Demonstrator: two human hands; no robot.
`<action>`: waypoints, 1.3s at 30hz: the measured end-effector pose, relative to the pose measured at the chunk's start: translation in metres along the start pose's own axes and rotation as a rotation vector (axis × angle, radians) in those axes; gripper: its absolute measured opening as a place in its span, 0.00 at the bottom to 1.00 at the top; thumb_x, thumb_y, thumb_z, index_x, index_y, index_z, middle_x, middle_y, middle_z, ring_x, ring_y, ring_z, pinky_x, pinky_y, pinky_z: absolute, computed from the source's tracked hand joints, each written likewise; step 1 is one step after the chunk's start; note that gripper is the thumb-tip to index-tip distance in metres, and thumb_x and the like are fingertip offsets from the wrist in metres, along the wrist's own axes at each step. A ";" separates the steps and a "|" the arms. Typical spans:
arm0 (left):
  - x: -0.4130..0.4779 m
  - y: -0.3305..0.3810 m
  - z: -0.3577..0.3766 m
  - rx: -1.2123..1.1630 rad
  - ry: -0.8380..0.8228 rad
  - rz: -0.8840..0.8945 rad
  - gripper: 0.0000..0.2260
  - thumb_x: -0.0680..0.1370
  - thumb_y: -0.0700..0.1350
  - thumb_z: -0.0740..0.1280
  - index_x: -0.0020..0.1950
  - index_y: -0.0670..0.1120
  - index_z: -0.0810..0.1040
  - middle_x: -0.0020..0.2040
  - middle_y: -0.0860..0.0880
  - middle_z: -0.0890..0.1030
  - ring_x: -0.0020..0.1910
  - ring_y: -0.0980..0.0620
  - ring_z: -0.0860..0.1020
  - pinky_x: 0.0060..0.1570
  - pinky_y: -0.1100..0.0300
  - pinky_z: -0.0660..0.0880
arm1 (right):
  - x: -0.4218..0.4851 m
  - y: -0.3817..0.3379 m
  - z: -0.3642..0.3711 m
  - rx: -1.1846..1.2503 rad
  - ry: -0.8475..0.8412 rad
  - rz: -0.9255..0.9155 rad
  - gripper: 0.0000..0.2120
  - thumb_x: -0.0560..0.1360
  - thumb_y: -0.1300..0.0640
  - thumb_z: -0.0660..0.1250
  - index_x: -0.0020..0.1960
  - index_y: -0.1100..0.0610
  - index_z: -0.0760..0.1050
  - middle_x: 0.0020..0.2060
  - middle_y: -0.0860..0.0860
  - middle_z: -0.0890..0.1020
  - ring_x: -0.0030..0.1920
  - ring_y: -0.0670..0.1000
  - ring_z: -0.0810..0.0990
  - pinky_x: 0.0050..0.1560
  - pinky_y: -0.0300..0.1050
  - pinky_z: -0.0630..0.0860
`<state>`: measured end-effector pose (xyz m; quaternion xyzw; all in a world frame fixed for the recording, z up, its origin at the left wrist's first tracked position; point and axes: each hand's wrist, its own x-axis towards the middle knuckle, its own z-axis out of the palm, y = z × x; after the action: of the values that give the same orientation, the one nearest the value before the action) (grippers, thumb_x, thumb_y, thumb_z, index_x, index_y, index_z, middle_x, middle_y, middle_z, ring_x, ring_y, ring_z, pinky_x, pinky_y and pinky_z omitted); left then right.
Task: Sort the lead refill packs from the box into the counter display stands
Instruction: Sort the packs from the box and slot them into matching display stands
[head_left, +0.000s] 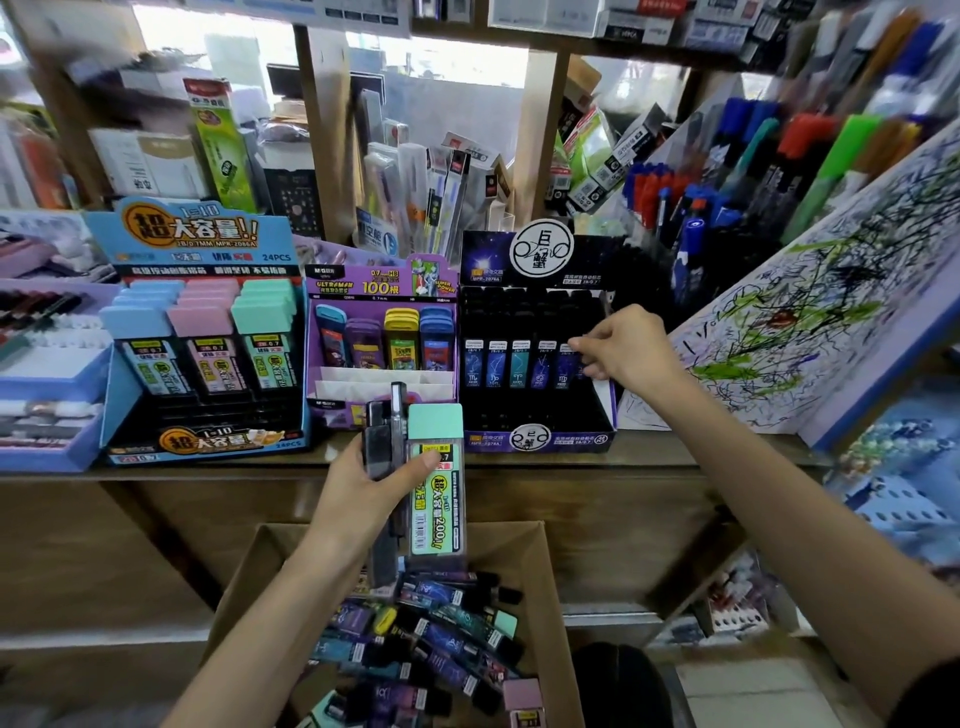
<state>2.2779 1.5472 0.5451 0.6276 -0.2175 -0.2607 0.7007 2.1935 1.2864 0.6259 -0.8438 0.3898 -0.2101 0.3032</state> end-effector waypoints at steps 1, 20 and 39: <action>0.000 0.001 0.000 -0.006 -0.002 0.005 0.10 0.71 0.43 0.72 0.50 0.50 0.79 0.46 0.54 0.85 0.45 0.55 0.83 0.41 0.62 0.78 | -0.003 0.000 -0.002 -0.077 0.014 -0.013 0.12 0.74 0.55 0.69 0.42 0.66 0.80 0.36 0.61 0.83 0.33 0.55 0.82 0.40 0.49 0.82; -0.011 0.014 -0.046 -0.074 0.017 0.081 0.12 0.68 0.46 0.72 0.50 0.50 0.80 0.46 0.52 0.85 0.44 0.54 0.84 0.37 0.66 0.78 | -0.086 -0.084 0.082 0.492 -0.617 -0.130 0.05 0.74 0.59 0.69 0.41 0.60 0.78 0.31 0.51 0.83 0.30 0.46 0.80 0.29 0.37 0.76; -0.037 0.007 -0.191 0.013 0.335 0.184 0.08 0.76 0.36 0.67 0.39 0.45 0.71 0.26 0.51 0.73 0.25 0.54 0.70 0.25 0.63 0.68 | -0.037 -0.196 0.147 0.033 -0.205 -0.659 0.11 0.75 0.57 0.68 0.55 0.60 0.78 0.47 0.54 0.81 0.44 0.51 0.78 0.44 0.41 0.70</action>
<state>2.3704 1.7178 0.5304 0.6442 -0.1558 -0.0858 0.7439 2.3618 1.4675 0.6472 -0.9360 0.0603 -0.2172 0.2703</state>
